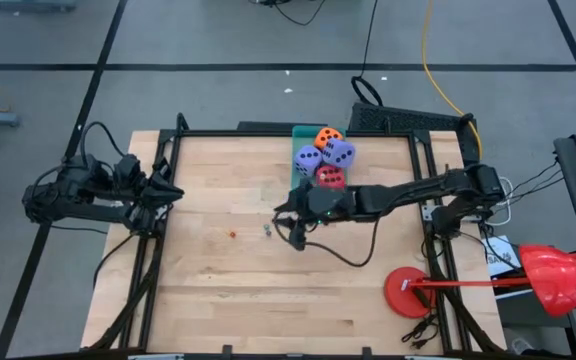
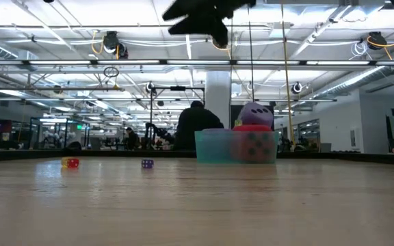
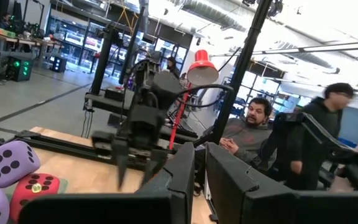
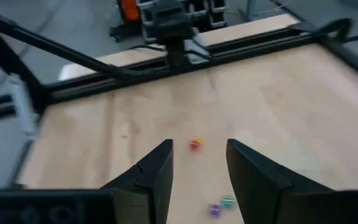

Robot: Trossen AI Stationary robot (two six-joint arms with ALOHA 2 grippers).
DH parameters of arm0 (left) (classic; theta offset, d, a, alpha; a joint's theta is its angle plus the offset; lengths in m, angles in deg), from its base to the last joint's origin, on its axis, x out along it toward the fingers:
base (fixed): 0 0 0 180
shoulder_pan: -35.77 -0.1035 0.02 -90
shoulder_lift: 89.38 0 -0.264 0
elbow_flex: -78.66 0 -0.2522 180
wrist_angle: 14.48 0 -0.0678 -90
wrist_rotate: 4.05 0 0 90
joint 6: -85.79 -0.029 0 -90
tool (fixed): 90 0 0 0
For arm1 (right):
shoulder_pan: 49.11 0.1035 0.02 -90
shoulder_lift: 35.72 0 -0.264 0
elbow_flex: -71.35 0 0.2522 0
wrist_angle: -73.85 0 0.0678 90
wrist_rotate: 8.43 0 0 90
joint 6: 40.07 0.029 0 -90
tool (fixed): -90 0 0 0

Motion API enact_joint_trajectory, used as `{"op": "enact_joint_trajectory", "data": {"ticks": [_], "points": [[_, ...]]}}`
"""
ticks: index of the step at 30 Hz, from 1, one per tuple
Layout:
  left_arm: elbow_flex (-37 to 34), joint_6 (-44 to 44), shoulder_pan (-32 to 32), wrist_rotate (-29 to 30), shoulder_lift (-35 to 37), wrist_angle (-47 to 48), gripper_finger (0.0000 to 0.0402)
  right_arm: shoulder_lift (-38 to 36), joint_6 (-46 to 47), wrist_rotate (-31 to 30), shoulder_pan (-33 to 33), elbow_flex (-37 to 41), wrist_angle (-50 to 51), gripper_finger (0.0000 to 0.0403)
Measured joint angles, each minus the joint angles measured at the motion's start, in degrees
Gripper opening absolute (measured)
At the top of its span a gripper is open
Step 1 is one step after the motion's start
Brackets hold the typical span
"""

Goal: Pick & Place Dice
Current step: Put the small purple die into the green bin

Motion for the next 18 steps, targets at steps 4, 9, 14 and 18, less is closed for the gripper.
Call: {"op": "enact_joint_trajectory", "data": {"ticks": [4, 9, 14, 18], "points": [[0.0, 0.0, 0.02, 0.0, 0.0, -0.03, 0.0047, 2.49, 5.24, 2.22, 2.09, -2.72, -1.16, 0.0141], [0.0, 0.0, 0.01, 0.0, 0.0, -0.04, 0.0047, 4.72, 9.54, -2.31, 6.74, -5.64, -1.3, 0.0141], [0.0, 0.0, 0.01, 0.0, 0.0, -0.04, 0.0047, 8.7, 11.22, -11.04, 11.68, -10.62, 0.23, 0.0141], [0.0, 0.0, 0.0, 0.0, 0.0, -0.04, 0.0047, 12.21, 16.45, -14.71, 12.96, -13.01, 0.26, 0.0141]]}}
